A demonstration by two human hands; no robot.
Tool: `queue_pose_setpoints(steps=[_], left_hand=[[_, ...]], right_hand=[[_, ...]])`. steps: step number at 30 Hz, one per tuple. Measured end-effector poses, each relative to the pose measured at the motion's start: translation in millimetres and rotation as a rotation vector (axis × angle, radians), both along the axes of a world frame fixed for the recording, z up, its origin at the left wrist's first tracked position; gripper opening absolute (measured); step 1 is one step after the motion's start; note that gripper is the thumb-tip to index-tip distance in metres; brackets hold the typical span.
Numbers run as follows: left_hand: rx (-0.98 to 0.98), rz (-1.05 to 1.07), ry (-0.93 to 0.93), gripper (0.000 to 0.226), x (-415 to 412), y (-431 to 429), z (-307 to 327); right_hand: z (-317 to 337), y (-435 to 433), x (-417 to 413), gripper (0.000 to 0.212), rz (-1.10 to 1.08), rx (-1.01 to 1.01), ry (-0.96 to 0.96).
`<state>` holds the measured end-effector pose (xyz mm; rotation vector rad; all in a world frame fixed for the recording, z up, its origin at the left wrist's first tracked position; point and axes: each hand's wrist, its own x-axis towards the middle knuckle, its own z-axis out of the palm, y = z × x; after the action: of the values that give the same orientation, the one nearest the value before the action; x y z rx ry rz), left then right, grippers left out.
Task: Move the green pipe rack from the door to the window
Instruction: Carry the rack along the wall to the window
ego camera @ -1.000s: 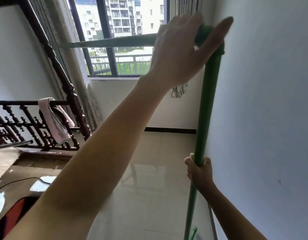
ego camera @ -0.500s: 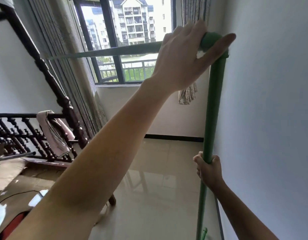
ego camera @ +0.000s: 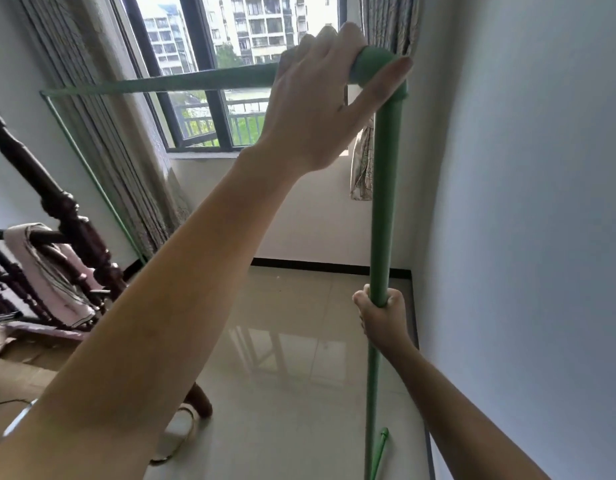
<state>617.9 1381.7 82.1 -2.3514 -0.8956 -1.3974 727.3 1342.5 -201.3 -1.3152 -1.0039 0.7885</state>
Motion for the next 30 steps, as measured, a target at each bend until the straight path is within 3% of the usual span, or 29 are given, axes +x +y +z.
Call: queue_pose_setpoints(steps=[8,14,24,30], left_hand=[[0.05,-0.056,0.051,0.053,-2.0,124.3,-4.1],[0.063,-0.044,0.053,0.053,22.3,209.7,-5.8],[0.128,0.022,-0.024,0.05,117.4,358.3,-12.5],[0.139,0.089,0.038,0.049,173.4,452.2,-10.6]], right_hand=[[4.2,120.3,8.6,0.024,-0.011,-0.01,-0.018],[1.9,206.7,28.4,0.04,-0.059,-0.013,0.019],[0.4,363.6,115.6,0.038,-0.023,0.014,0.038],[5.0,467.7,178.5,0.039,0.011,-0.01,0.051]])
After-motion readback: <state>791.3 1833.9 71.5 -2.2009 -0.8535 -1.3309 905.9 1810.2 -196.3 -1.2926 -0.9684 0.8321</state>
